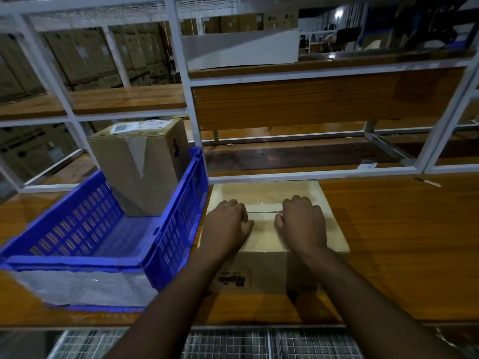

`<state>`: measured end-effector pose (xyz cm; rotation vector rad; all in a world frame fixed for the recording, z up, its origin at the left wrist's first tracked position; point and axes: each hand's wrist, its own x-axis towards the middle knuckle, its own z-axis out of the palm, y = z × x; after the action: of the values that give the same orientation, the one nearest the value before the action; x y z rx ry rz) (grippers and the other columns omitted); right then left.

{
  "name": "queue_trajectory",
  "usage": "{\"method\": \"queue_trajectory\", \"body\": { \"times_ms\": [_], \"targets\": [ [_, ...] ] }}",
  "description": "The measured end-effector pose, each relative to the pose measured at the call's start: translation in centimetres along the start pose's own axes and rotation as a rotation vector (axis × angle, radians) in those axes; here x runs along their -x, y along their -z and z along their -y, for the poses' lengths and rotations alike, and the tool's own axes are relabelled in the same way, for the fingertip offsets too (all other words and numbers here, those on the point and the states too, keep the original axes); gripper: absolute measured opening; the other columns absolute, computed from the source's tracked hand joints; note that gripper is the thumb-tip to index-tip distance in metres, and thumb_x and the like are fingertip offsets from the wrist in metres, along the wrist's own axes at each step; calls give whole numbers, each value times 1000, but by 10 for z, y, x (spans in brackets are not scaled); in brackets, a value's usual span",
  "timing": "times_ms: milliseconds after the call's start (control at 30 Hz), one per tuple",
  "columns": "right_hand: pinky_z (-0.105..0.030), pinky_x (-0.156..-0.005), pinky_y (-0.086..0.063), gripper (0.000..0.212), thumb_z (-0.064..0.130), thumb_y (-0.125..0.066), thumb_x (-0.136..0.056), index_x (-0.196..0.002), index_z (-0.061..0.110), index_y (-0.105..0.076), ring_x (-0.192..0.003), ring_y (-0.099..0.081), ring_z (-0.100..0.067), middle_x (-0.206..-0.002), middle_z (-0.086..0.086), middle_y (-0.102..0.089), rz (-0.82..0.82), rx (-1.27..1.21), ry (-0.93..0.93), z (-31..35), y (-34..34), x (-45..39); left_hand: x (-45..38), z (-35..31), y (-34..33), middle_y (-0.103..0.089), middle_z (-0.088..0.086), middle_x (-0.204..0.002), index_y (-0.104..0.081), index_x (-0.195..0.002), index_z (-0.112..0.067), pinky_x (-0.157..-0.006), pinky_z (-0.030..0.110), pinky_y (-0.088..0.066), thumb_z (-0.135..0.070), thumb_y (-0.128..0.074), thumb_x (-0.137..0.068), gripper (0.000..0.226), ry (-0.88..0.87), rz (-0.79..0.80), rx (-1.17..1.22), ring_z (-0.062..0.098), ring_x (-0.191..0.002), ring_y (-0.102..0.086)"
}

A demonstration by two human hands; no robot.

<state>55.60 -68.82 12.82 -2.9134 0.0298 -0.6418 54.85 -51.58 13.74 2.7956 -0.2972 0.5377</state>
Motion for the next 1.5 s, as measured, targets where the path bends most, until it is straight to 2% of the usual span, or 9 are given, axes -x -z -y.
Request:
{"method": "queue_trajectory", "body": {
  "times_ms": [100, 200, 400, 533, 667, 900, 1067, 1167, 1500],
  "targets": [
    [-40, -108, -41, 40, 33, -54, -98, -136, 21, -55, -125, -50, -21, -138, -3, -55, 58, -18, 111, 3, -8, -3, -11, 0, -14, -61, -1, -132, -59, -134, -23, -96, 35, -48, -35, -55, -99, 37, -87, 14, -16, 18, -119, -54],
    [-37, -112, -36, 40, 29, -46, -102, -139, 20, -54, -129, -49, -19, -143, -2, -54, 147, -85, 192, 0, -12, -8, -18, 3, -21, -50, 3, -152, -51, -146, -18, -111, 38, -38, -35, -45, -104, 46, -200, 158, 0, 20, -137, -45],
    [-35, -87, -49, 33, 39, -49, -99, -113, 18, -70, -99, -58, -19, -111, -2, -67, 144, -23, 153, 10, -8, -23, -25, 8, -23, -52, 0, -150, -55, -143, -19, -111, 34, -37, -41, -45, -103, 47, -164, 196, 66, 17, -134, -49],
    [-40, -114, -32, 48, 51, -44, -99, -136, 23, -56, -133, -47, -20, -144, 0, -54, 133, -123, 69, -3, -23, -22, -28, 20, -25, -14, -1, -169, -20, -161, -17, -126, 47, -1, -63, -23, -103, 74, -19, 339, -22, 12, -155, -8],
    [-45, -119, -23, 53, 54, -38, -100, -142, 24, -51, -144, -36, -21, -153, 0, -46, 138, -67, -2, -24, -27, -26, -27, 34, -25, -5, -6, -170, -13, -162, -21, -124, 51, 9, -72, -17, -98, 81, 76, 339, -49, 8, -155, 0],
    [-53, -115, -28, 38, 43, -45, -101, -131, 27, -62, -138, -41, -23, -146, 1, -52, 135, -69, -5, -34, -21, -35, -27, 35, -23, -10, -4, -170, -19, -161, -21, -126, 49, -3, -69, -30, -99, 79, 122, 281, 13, 12, -156, -5],
    [-49, -107, -40, 64, 61, -40, -97, -146, 21, -43, -140, -35, -36, -154, -15, -37, 176, -71, -262, -37, -27, -35, -24, 35, -19, -18, 9, -167, -15, -160, -12, -111, 51, -40, -73, -53, -88, 102, 428, 154, 186, 30, -150, -28],
    [-44, -99, -47, 75, 65, -41, -95, -149, 14, -36, -131, -46, -36, -149, -19, -43, 166, -74, -338, -37, -26, -35, -26, 40, -19, -46, 12, -152, -24, -155, -9, -94, 46, -51, -80, -53, -83, 105, 523, 187, 188, 33, -127, -56],
    [-44, -95, -51, 83, 65, -56, -89, -151, 19, -27, -123, -52, -32, -139, -15, -49, -53, -201, -318, -36, 1, 0, 20, 30, 6, -61, -6, -128, -43, -143, -25, -79, 33, -46, -64, -71, -81, 78, 483, -65, 429, 16, -111, -60]
  ]
}}
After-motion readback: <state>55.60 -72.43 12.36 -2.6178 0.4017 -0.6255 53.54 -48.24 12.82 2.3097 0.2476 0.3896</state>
